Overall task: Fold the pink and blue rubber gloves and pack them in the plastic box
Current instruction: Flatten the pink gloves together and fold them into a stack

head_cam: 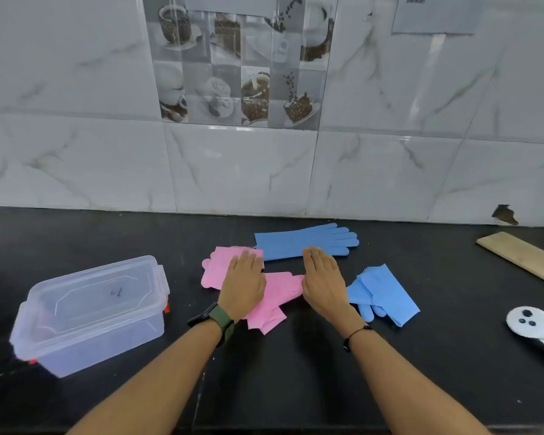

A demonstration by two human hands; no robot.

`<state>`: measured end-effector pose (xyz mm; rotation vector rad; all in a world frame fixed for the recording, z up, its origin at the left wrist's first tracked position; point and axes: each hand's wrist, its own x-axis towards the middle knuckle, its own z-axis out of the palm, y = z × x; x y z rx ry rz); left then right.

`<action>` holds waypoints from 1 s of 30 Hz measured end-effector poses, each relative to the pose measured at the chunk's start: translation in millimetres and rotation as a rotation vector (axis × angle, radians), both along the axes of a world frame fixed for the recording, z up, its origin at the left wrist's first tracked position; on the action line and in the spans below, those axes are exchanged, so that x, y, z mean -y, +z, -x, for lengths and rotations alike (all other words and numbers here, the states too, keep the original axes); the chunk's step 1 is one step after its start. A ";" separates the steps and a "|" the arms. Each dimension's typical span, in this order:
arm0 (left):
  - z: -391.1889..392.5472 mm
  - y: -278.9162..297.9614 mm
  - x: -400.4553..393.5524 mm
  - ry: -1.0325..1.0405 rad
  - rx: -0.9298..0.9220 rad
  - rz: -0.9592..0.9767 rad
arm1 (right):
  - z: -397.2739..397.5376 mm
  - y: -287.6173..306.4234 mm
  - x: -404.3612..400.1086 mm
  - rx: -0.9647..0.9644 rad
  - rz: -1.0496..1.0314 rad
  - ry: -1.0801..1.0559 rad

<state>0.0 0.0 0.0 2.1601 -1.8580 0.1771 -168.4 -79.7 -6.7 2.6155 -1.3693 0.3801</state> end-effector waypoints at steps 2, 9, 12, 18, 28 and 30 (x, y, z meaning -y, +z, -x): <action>0.5 -4.1 -1.7 -0.092 -0.032 -0.106 | -0.1 0.9 -2.8 0.059 -0.036 -0.014; 15.2 -28.6 -6.3 -0.129 0.045 -0.200 | 5.6 -23.7 -22.1 0.248 -0.283 -0.069; 23.4 -31.4 -3.8 -0.080 0.096 -0.188 | 3.7 -35.7 -36.0 0.419 -0.367 -0.091; 29.6 -27.3 0.8 -0.057 -0.105 -0.106 | -5.5 -40.1 -43.0 0.647 -0.525 -0.137; 6.3 -3.2 9.0 0.103 -1.077 0.027 | -18.5 -32.3 -42.6 0.999 -0.620 -0.131; 6.1 -3.9 8.5 0.171 -1.277 0.083 | -21.6 -31.4 -42.4 1.002 -0.600 -0.198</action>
